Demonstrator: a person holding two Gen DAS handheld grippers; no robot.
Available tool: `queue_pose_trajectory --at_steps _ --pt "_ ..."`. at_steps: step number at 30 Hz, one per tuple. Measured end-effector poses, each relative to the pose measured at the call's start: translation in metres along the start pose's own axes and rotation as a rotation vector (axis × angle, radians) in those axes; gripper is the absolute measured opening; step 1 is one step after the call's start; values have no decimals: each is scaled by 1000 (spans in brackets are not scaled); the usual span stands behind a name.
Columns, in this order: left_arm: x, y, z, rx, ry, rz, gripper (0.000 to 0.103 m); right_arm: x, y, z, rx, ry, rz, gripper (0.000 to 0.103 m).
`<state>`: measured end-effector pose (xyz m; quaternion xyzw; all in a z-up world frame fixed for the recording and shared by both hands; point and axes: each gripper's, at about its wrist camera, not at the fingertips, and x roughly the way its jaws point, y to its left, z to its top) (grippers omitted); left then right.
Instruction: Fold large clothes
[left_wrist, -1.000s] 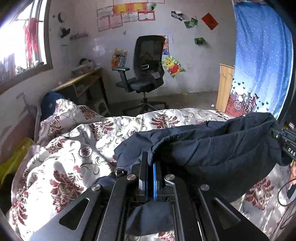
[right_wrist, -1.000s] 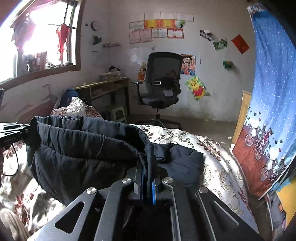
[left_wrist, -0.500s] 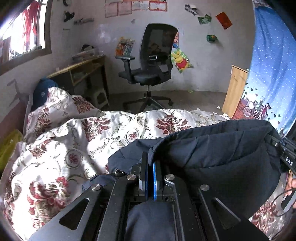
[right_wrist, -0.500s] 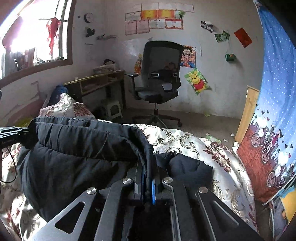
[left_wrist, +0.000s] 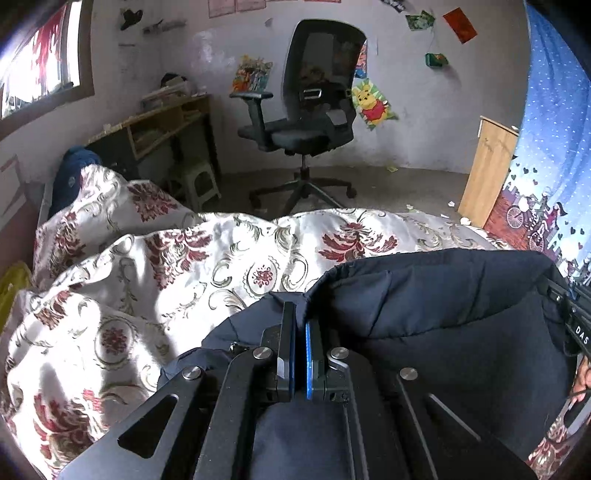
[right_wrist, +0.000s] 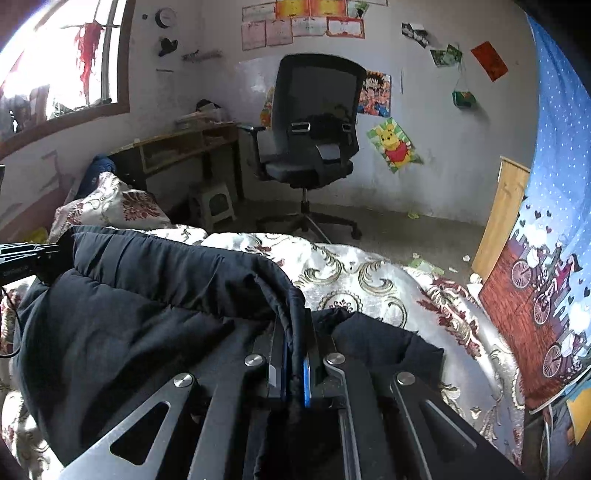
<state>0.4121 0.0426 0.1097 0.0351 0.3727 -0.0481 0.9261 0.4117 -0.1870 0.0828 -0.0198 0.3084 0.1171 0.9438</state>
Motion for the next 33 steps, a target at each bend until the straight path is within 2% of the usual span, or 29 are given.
queue_pose_trajectory --at_steps 8,15,22,24,25,26,27,28,29,31,32,33 --pt "33 -1 -2 5 35 27 2 30 -4 -4 6 41 -1 6" --pt "43 -3 -6 2 55 37 2 36 -5 -10 16 37 -1 8" --pt "38 4 -7 -49 52 -13 4 27 -7 -8 15 18 -6 15" --pt "33 7 -6 -77 37 -34 10 23 -9 -7 16 12 -24 23" --pt "29 9 -4 -92 23 -47 16 21 -10 -5 21 9 -27 32" --pt "24 10 -2 -109 5 -60 30 17 -11 -4 27 1 -26 42" --pt "17 13 0 -133 -23 -77 40 13 -13 -3 32 -8 -25 47" --pt "11 14 2 -150 -45 -85 60 7 -15 -1 35 -23 -27 58" --pt "4 15 4 -168 -78 -95 71 2 -16 0 34 -34 -29 64" --pt "-11 17 7 -181 -140 -109 76 -10 -19 4 25 -69 -43 71" --pt "-16 17 8 -173 -155 -112 76 -15 -19 5 23 -88 -54 80" --pt "-23 15 9 -155 -166 -116 76 -22 -19 5 23 -110 -65 85"
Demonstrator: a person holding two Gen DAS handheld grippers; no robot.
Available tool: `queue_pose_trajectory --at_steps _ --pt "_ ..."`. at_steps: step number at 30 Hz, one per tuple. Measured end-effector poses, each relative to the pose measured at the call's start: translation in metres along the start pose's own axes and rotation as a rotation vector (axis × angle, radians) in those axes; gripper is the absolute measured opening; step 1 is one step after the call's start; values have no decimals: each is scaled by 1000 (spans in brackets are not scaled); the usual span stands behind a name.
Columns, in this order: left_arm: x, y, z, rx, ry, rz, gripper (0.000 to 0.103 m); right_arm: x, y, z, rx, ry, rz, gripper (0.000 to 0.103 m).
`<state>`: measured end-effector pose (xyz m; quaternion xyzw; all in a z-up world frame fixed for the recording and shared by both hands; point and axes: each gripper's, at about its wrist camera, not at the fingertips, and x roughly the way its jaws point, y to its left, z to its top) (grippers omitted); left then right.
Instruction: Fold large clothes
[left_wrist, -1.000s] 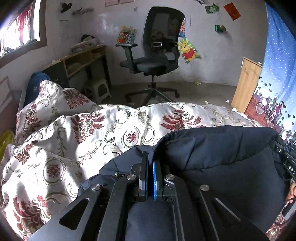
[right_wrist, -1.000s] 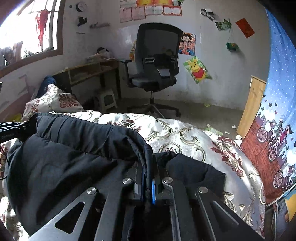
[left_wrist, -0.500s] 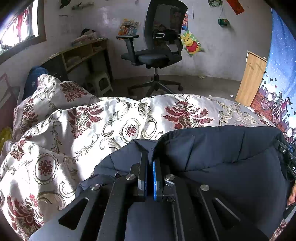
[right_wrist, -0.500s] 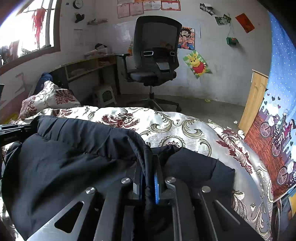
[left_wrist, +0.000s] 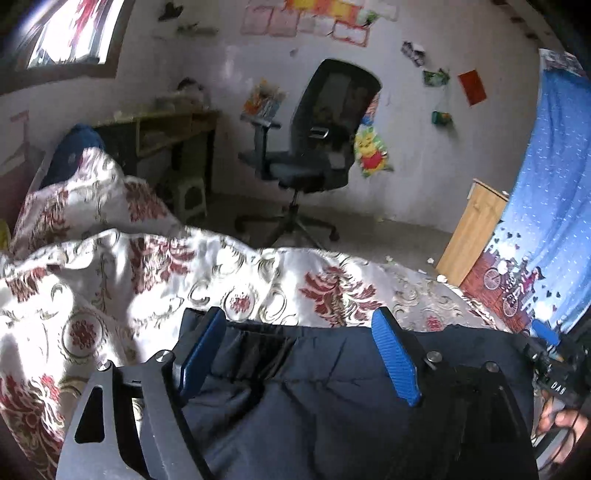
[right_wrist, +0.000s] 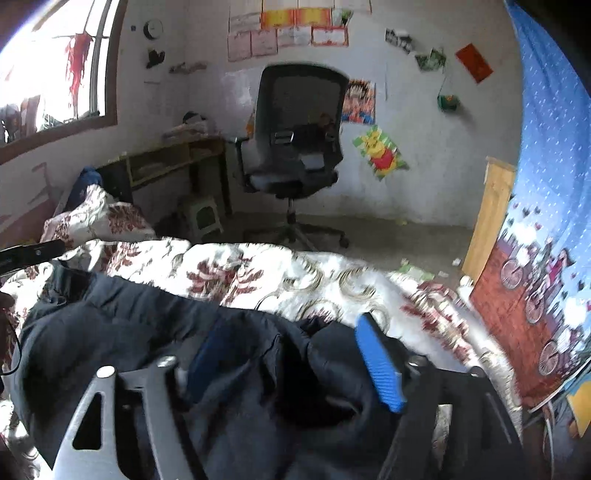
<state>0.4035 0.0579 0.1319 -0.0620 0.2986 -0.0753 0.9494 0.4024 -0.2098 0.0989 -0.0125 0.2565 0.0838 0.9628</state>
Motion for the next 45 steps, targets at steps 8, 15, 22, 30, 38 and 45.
queue_pose_trajectory --at_steps 8,15,22,30,38,45 --pt "-37 -20 -37 169 -39 -122 85 -38 8 -15 -20 -45 28 97" --pt "-28 -25 -92 227 103 -219 90 -32 30 -60 -38 114 182 101" --pt "-13 -36 -115 286 146 -197 91 -10 47 -100 -87 249 236 102" --pt "32 -33 -111 231 183 -78 98 27 49 -85 -75 217 218 103" --pt "60 -13 -84 180 220 -10 102 63 40 -64 -67 215 187 103" --pt "83 5 -67 134 249 3 102 94 26 -47 -12 245 151 103"
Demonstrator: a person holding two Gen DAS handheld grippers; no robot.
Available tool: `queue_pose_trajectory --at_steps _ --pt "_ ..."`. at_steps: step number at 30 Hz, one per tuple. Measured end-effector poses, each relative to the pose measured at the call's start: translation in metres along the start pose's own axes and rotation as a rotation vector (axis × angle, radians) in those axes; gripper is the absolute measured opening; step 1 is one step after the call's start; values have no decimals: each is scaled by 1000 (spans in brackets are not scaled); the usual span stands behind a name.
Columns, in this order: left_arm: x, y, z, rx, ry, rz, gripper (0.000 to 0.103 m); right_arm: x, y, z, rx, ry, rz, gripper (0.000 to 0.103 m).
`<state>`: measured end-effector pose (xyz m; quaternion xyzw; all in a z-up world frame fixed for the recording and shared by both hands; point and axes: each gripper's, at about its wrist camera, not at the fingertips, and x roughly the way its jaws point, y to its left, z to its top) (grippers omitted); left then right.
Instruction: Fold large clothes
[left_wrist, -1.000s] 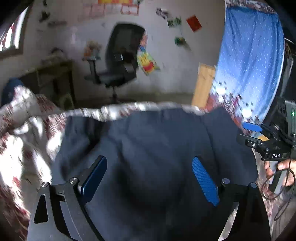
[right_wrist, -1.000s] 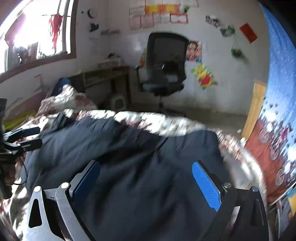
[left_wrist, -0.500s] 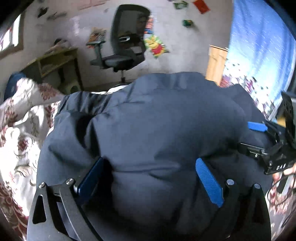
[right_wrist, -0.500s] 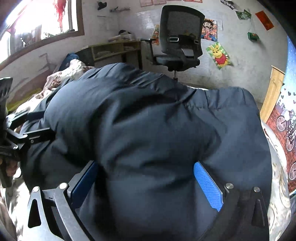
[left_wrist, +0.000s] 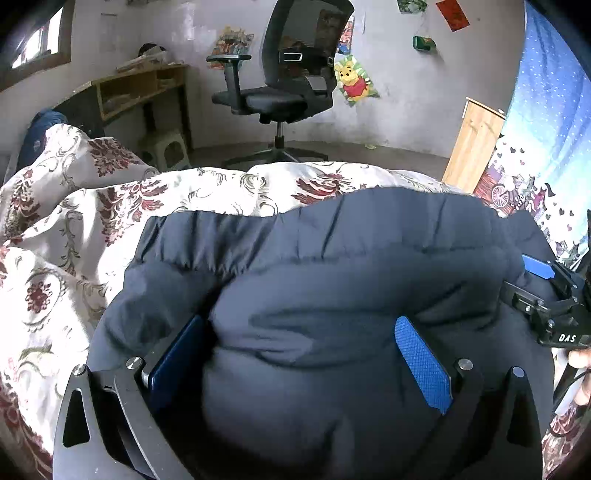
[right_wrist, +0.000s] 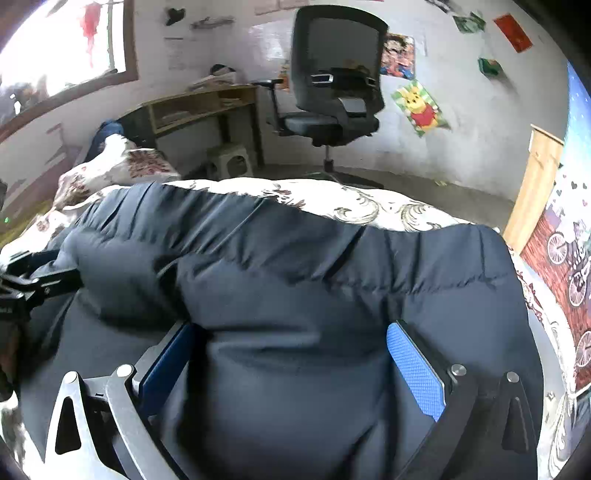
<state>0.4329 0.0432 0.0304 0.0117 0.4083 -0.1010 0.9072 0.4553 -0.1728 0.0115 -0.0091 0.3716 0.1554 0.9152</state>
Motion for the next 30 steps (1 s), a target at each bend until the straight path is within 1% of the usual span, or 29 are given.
queue_pose_trajectory --at_steps 2,5,8,15,21,30 --pt "6 3 3 -4 1 5 102 10 -5 4 17 31 10 103" --pt "16 7 6 -20 20 8 102 21 -7 8 18 68 4 103" --pt "24 9 8 -23 38 14 102 30 -10 10 27 103 23 103" --pt "33 14 4 -49 26 -21 102 38 -16 4 56 89 70 103" --pt "38 14 1 -47 1 -28 102 42 -15 2 60 85 79 103" --pt "42 17 -1 -63 -13 -57 102 48 -18 -1 70 75 94 103"
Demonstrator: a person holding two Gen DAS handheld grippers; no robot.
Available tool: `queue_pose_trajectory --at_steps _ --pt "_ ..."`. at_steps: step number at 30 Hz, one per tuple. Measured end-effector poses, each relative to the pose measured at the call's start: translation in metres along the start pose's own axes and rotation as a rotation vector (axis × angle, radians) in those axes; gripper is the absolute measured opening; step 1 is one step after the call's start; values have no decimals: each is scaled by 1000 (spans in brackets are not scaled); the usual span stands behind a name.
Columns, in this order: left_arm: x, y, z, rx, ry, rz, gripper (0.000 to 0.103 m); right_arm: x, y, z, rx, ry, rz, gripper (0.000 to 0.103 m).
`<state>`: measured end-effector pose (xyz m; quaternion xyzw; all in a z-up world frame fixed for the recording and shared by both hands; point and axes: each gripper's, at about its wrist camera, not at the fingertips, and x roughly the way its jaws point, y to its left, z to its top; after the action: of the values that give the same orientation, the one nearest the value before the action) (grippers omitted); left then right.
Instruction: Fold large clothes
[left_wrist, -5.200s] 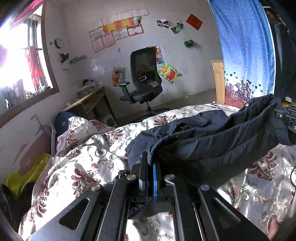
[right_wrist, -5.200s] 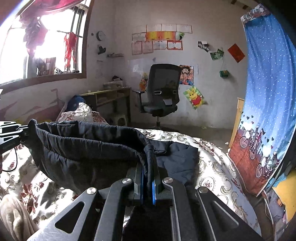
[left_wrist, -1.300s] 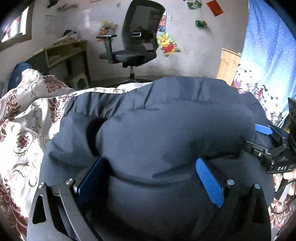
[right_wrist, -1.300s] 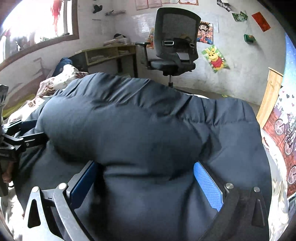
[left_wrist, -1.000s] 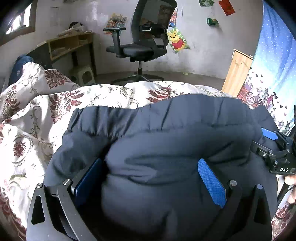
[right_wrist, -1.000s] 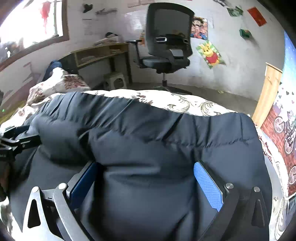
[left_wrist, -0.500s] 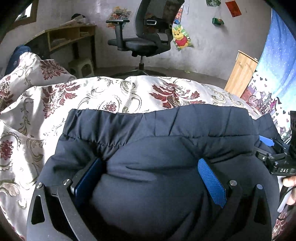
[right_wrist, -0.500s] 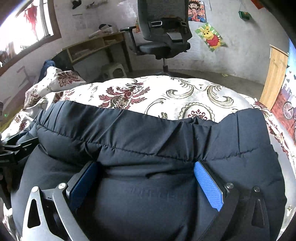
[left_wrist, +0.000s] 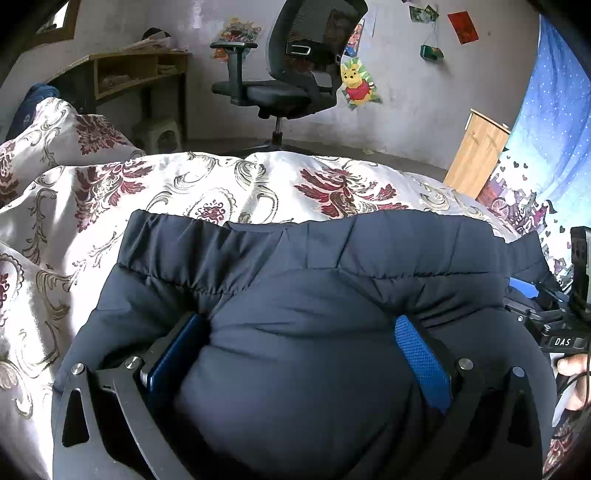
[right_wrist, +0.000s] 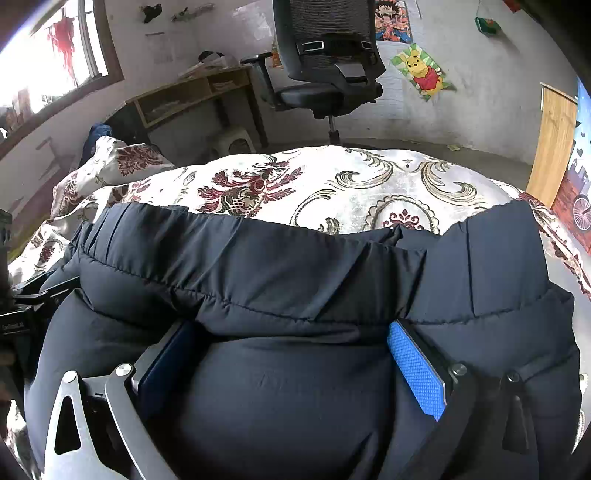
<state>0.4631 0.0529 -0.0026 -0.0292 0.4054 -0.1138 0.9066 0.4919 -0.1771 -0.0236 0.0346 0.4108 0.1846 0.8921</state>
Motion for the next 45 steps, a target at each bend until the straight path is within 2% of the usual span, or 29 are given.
queue_pose_trajectory --at_steps 16,32,45 --pt "4 3 -3 -22 -7 -36 102 2 -1 -2 0 -12 2 103" --pt "7 0 -5 -8 -9 -12 102 1 3 -2 -18 -15 -29 103" --pt "-6 -5 -7 13 -20 36 102 -18 8 -7 -22 -22 -101 103"
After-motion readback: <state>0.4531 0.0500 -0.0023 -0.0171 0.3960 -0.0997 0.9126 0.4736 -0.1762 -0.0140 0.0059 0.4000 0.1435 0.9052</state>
